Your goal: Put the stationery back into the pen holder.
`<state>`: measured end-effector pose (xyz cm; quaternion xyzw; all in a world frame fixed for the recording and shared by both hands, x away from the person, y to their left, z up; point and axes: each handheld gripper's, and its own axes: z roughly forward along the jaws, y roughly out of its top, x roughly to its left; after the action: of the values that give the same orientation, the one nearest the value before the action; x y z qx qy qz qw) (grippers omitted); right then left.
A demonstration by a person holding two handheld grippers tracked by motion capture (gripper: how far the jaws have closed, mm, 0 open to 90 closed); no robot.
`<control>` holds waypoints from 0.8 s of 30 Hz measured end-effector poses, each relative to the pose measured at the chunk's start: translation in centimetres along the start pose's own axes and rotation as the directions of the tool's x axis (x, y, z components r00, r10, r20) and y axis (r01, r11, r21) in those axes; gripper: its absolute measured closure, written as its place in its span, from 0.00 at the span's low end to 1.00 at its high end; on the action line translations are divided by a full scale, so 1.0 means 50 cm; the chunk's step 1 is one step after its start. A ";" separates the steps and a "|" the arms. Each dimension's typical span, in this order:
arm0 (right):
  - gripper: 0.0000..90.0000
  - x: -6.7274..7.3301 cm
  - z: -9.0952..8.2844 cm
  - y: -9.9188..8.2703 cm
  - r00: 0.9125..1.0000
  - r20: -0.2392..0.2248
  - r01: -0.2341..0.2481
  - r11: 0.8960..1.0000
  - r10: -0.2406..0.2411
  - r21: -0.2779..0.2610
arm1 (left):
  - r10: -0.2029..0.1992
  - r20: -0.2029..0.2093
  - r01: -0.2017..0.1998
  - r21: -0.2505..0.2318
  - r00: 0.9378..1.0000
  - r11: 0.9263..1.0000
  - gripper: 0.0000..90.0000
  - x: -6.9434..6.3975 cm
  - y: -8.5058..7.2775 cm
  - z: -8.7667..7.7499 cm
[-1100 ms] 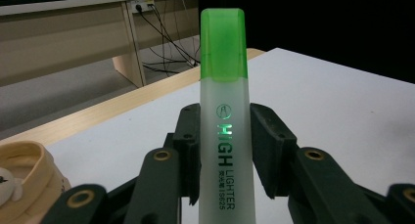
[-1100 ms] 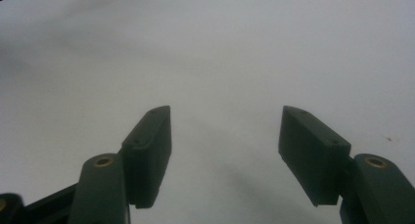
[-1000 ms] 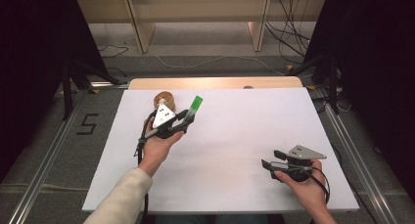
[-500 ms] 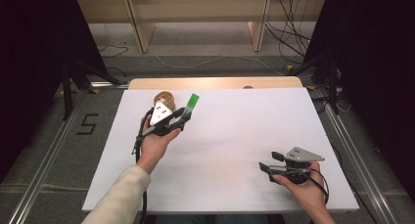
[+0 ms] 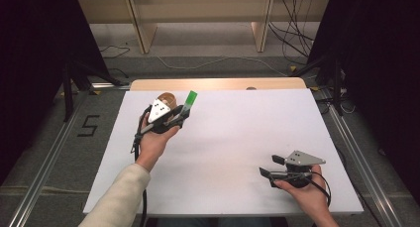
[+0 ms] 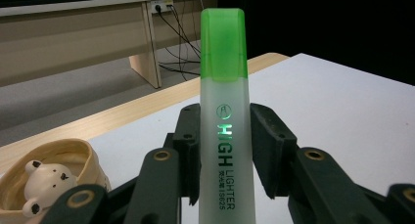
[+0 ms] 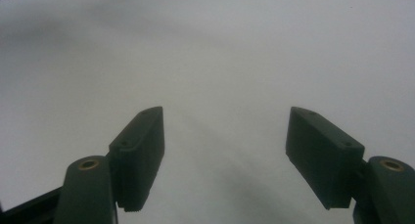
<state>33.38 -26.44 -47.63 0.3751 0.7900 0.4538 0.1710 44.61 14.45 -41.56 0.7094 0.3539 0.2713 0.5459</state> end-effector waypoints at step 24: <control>0.34 0.004 0.003 0.000 1.000 -0.004 0.011 1.000 -0.011 0.013 | -0.008 -0.052 0.007 -0.023 0.999 1.000 0.74 0.062 0.026 0.024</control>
<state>33.33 -26.22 -47.69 0.3709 0.7954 0.4484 0.1693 47.64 16.03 -40.59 0.6945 0.3674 0.2915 0.5456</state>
